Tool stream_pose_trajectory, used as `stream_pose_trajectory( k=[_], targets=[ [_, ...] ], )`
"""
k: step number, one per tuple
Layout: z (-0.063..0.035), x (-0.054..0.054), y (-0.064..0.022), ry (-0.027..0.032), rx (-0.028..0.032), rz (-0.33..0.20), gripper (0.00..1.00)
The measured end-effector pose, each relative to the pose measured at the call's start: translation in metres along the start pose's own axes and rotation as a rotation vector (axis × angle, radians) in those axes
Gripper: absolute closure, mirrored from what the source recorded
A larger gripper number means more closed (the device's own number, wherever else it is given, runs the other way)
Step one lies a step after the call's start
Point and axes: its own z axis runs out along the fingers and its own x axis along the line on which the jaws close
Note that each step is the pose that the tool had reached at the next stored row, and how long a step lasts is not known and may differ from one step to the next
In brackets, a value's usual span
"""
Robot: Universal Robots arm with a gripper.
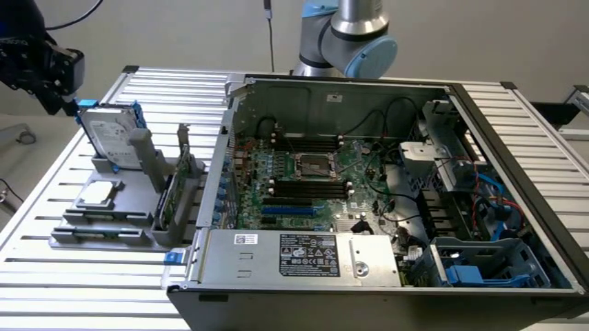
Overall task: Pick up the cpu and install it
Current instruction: 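Pick up the cpu and move it towards the insertion slot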
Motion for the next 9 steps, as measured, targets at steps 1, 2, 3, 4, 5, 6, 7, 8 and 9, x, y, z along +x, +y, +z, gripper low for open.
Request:
stream_pose_trajectory(
  k=[1,2,3,4,5,6,7,8,9],
  targets=[
    [0.0000,0.0000,0.0000,0.0001,0.0000,0.000,0.64],
    [0.0000,0.0000,0.0000,0.0002,0.0004,0.000,0.58],
    [0.0001,0.0000,0.0000,0.0002,0.0008,0.000,0.53],
    [0.0005,-0.0001,0.0000,0.0002,0.0010,0.000,0.47],
    [0.0022,0.0000,0.0000,0.0002,0.0011,0.000,0.47],
    [0.0039,0.0002,0.0000,0.0002,0.0012,0.000,0.47],
    [0.0058,0.0003,-0.0001,0.0001,0.0011,0.000,0.40],
    [0.0075,0.0005,-0.0001,0.0002,0.0012,0.000,0.40],
    [0.0094,0.0007,-0.0001,0.0001,0.0011,0.000,0.40]
  ],
)
